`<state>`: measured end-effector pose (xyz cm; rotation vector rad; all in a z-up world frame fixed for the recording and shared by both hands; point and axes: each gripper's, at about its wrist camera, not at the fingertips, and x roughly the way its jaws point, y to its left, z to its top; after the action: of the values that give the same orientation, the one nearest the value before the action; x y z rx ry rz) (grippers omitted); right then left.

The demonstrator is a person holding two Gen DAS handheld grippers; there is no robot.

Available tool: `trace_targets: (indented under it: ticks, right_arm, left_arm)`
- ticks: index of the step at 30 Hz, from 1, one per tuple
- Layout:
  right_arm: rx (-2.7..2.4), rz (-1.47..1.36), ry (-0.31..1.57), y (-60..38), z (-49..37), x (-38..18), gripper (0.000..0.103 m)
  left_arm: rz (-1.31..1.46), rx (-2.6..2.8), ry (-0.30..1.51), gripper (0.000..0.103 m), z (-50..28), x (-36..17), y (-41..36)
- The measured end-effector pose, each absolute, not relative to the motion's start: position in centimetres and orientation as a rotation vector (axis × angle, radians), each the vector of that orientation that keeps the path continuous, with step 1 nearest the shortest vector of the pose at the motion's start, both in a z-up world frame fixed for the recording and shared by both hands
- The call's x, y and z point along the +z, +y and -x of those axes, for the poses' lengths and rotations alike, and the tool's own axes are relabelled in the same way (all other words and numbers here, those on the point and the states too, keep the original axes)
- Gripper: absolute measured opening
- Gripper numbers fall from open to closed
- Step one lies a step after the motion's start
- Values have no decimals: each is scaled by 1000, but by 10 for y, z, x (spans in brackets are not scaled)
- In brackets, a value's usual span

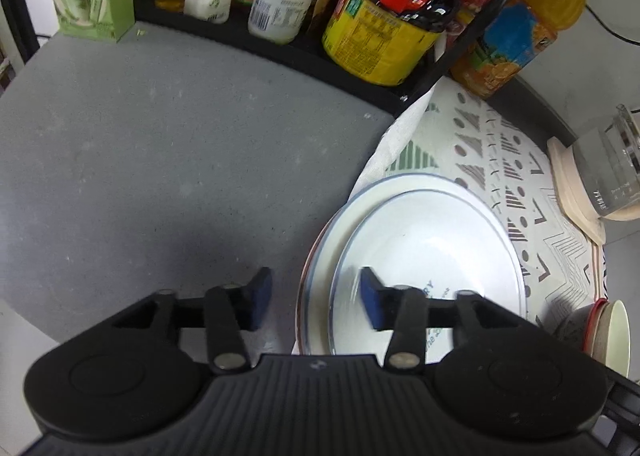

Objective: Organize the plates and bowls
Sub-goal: 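Open both tools and withdraw them from the 'BAKERY' plate rim, then move both tools to the rim of the red bowl holding the nested bowls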

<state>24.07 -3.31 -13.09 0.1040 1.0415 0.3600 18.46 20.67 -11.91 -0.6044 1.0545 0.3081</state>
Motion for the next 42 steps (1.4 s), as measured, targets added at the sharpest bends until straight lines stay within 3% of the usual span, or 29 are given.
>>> trace_targets:
  ticks: [3, 7, 11, 15, 42]
  right_arm:
    - [372, -98, 1006, -34, -236, -119, 47]
    - [394, -99, 948, -36, -229, -99, 61]
    - [396, -94, 880, -41, -220, -81, 86]
    - [375, -100, 843, -51, -212, -68, 101]
    - [190, -196, 764, -156, -190, -42, 103]
  left_arm:
    - [581, 299, 1041, 73, -186, -109, 205]
    - [543, 270, 1023, 81, -189, -94, 200]
    - [503, 251, 995, 89, -190, -81, 192]
    - [469, 226, 971, 103, -192, -71, 183]
    - [376, -13, 963, 103, -236, -37, 77]
